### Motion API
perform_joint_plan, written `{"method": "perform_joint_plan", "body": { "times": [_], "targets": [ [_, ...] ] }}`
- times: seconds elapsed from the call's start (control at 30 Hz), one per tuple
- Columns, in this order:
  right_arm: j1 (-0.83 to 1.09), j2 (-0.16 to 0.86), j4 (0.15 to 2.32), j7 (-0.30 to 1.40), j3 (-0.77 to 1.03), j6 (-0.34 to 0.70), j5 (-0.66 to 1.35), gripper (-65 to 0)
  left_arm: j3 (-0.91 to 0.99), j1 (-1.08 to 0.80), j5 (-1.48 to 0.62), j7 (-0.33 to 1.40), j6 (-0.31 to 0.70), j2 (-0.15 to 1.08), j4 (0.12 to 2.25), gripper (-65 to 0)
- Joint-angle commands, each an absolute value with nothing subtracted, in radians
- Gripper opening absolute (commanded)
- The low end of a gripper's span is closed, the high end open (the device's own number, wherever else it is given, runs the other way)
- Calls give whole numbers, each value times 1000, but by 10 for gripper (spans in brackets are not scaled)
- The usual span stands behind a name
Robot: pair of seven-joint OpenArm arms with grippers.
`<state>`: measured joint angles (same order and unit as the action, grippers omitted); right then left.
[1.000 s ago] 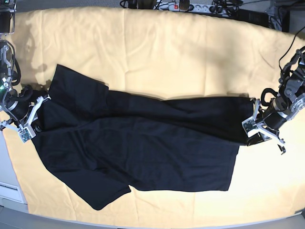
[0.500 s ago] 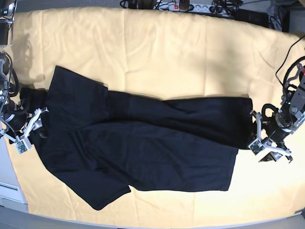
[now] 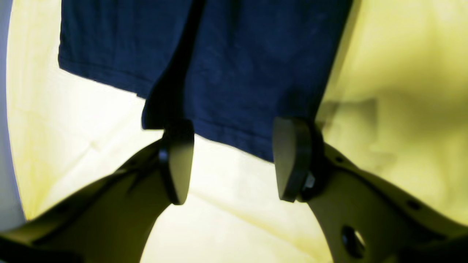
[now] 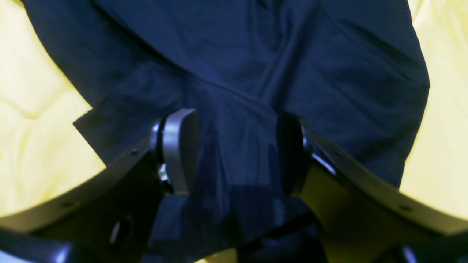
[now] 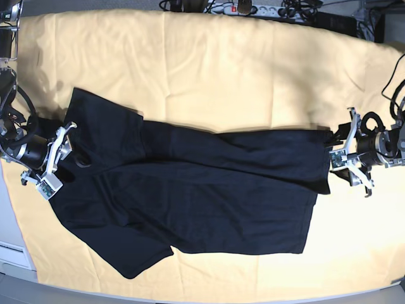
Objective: Fold the T-shirt properly
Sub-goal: 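Lower the folded edge and open both grippers to release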
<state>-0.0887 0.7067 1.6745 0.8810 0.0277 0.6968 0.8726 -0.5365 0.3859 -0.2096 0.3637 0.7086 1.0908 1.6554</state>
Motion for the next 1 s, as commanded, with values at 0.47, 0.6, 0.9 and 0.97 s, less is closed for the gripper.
{"method": "perform_joint_plan", "body": {
  "times": [0.47,0.6,0.9,0.97],
  "targets": [
    [46,726,1690,903,40,698,1017,-294,-523,312,-192,323,698,1147,1665,-291],
    [81,726,1692,902,40,698,1018,-294,-523,320,-184,318,698,1147,1672,-291],
    [97,727,1694,941,40,698,1017,-294,-524,310,-97,319,698,1147,1701,-291],
    [97,729,1694,948,40,698,1017,-294,-524,310,-98,318,698,1147,1701,-291]
  ]
}}
